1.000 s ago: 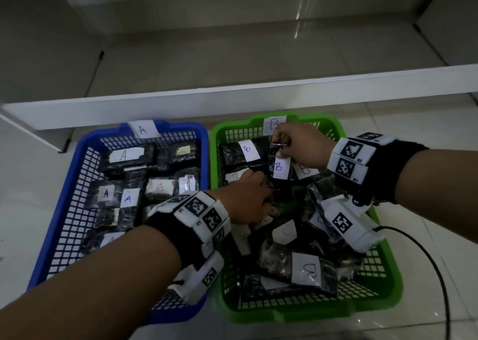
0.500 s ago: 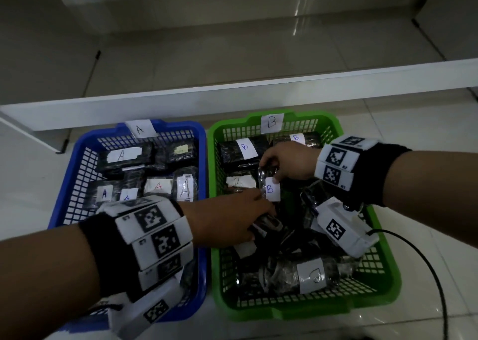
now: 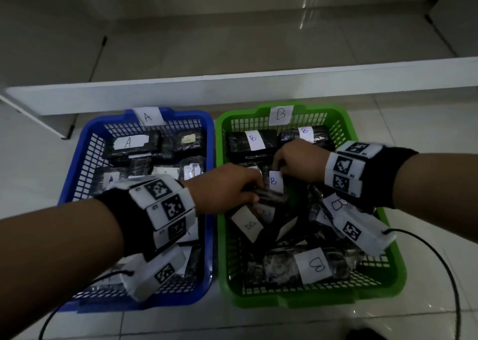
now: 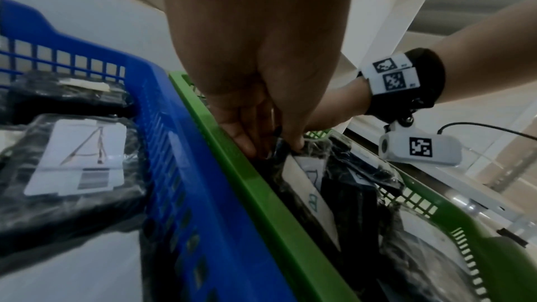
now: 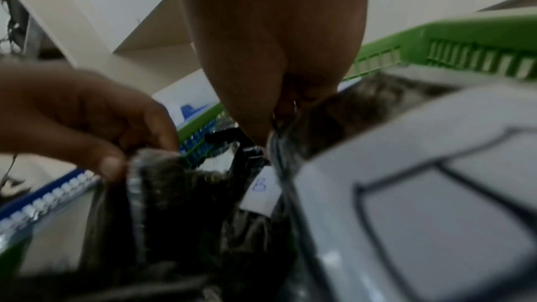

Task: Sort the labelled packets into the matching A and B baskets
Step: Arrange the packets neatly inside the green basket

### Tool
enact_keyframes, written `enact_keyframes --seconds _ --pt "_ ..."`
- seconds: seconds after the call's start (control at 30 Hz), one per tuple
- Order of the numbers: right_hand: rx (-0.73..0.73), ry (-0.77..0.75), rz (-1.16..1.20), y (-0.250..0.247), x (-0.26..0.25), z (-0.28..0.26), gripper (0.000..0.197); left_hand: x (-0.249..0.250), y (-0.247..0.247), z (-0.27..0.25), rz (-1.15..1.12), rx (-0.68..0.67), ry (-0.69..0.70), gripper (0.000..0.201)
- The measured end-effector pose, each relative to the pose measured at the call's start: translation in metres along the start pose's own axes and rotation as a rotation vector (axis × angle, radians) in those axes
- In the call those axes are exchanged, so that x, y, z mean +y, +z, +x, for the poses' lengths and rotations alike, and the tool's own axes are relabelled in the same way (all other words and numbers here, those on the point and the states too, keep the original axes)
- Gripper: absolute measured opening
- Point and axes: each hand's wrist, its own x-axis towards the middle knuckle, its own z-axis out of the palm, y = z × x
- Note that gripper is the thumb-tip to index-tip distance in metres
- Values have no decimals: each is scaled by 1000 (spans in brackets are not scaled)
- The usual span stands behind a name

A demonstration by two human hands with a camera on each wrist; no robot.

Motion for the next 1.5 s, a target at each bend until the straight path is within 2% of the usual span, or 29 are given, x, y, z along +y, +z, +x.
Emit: enact_keyframes --seconds 0.07,0.13,0.2,0.27,0.37,0.4,0.43,0.53,0.6,0.63,0.77,0.87,0.97,1.07,1.17,1.33,1.5 --pt "25 24 257 -10 -2 -4 22 -1 2 5 -12 66 -67 26" --pt "-134 21 503 -20 -5 -8 31 0 4 9 -42 128 -112 26" --pt "-290 -17 475 -24 -6 -14 32 1 4 12 -73 151 -155 28" --pt "-343 -38 422 -18 -7 -15 30 1 4 14 -92 159 -196 30" --pt "-305 2 544 -14 -7 -14 25 9 3 12 -9 190 -218 38" --pt "-291 17 587 -17 -7 -14 25 13 4 8 5 158 -208 42" --pt "-273 28 614 -22 -4 -14 24 19 3 5 3 93 -181 44" --pt "-223 74 702 -34 7 -15 23 27 5 -3 36 -232 -111 53" --pt "-192 94 761 -38 14 -15 21 25 7 -6 181 -387 -85 59" --pt "-183 98 777 -38 16 -16 20 25 9 -7 251 -422 -67 62" --pt "-134 95 770 -35 18 -20 24 26 18 -3 374 -411 -5 51" --pt "-76 103 773 -33 15 -22 25 27 21 0 512 -435 11 57" --pt "16 89 695 -36 15 -23 23 23 21 3 647 -378 51 64" --pt "107 101 646 -39 16 -23 24 18 23 5 634 -362 1 73" --pt "138 141 627 -37 18 -23 30 17 28 9 550 -393 -6 72" --pt "140 179 606 -31 19 -24 34 17 16 21 355 -313 11 44" --pt "133 187 571 -30 20 -24 36 12 10 26 342 -358 24 34"
